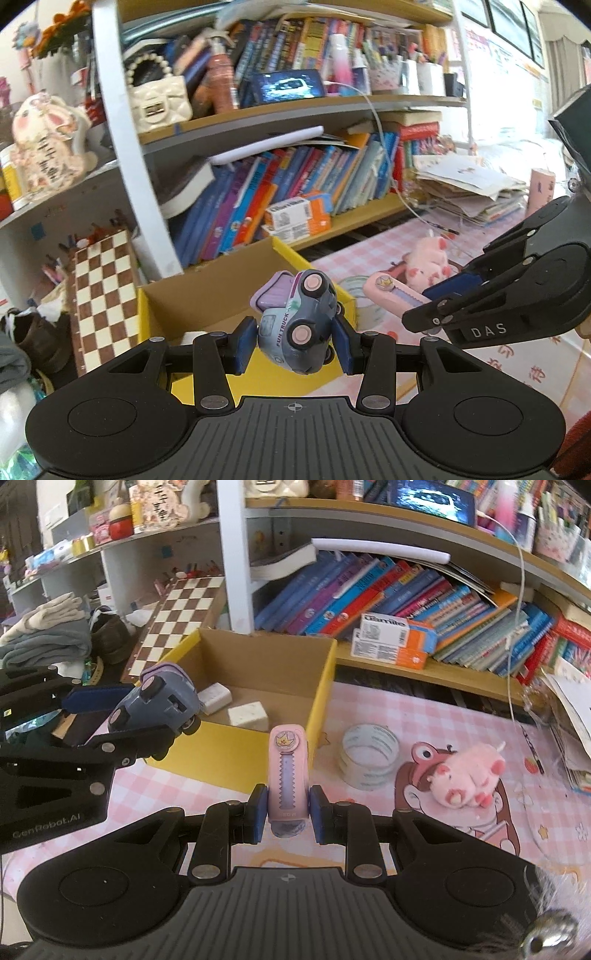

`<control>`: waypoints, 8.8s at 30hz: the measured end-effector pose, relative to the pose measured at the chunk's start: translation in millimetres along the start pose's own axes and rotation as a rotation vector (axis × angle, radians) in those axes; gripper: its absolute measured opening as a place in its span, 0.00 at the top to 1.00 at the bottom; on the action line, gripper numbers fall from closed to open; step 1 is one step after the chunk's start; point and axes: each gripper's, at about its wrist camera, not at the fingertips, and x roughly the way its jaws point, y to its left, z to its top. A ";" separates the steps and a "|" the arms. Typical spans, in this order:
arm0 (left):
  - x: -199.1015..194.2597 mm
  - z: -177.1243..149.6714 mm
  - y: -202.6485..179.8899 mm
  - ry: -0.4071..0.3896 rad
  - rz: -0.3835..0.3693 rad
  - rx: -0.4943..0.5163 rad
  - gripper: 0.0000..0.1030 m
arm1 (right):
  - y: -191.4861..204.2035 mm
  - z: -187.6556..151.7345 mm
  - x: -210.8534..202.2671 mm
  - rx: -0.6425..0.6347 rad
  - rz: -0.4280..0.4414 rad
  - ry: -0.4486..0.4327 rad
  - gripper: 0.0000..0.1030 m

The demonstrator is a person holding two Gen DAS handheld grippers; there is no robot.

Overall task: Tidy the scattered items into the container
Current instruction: 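Carry the stick in the right tool while the left tool carries the car over the box, then lower into the box and open the left tool releasing the car while the right lowers the stick, then open the right tool to drop the pink stick, then raise both tools out, then move both tools toward the pink plush pig and the tape roll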

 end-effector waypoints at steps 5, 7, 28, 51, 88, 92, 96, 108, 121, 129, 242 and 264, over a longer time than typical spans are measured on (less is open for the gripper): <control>-1.8 -0.3 11.9 -0.009 0.023 -0.021 0.59 | 5.7 10.4 2.8 -0.019 0.002 -0.013 0.78; -2.0 0.0 16.9 -0.012 0.033 -0.031 0.59 | 7.8 14.0 3.5 -0.024 0.005 -0.020 0.78; 9.6 4.6 46.3 -0.012 0.092 -0.072 0.59 | 20.1 45.8 24.4 -0.061 0.044 -0.048 0.78; 66.6 12.8 79.9 0.056 0.112 -0.091 0.59 | 21.9 78.9 86.1 -0.093 0.090 -0.001 0.78; 163.9 -9.1 106.4 0.255 0.076 -0.103 0.59 | 33.9 91.7 192.7 -0.249 0.174 0.213 0.78; 167.5 -11.8 108.5 0.267 0.078 -0.104 0.59 | 33.6 91.0 199.2 -0.253 0.181 0.233 0.78; 170.8 -13.6 110.5 0.279 0.079 -0.103 0.59 | 33.0 91.4 204.7 -0.255 0.183 0.248 0.78; 176.6 -12.4 109.7 0.285 0.073 -0.089 0.58 | 30.5 89.2 218.5 -0.245 0.181 0.281 0.78; 184.0 -11.7 105.3 0.294 0.078 -0.049 0.58 | 28.3 87.2 223.1 -0.236 0.185 0.287 0.78; 183.8 -9.9 103.9 0.294 0.078 -0.041 0.57 | 29.1 87.0 223.6 -0.237 0.182 0.288 0.77; 48.4 13.3 -23.8 0.192 0.126 -0.064 0.05 | -81.7 -9.4 23.8 0.080 -0.011 0.045 0.06; 81.1 32.9 -95.1 0.193 0.042 -0.005 0.05 | -163.8 -34.5 12.4 0.189 -0.100 0.035 0.06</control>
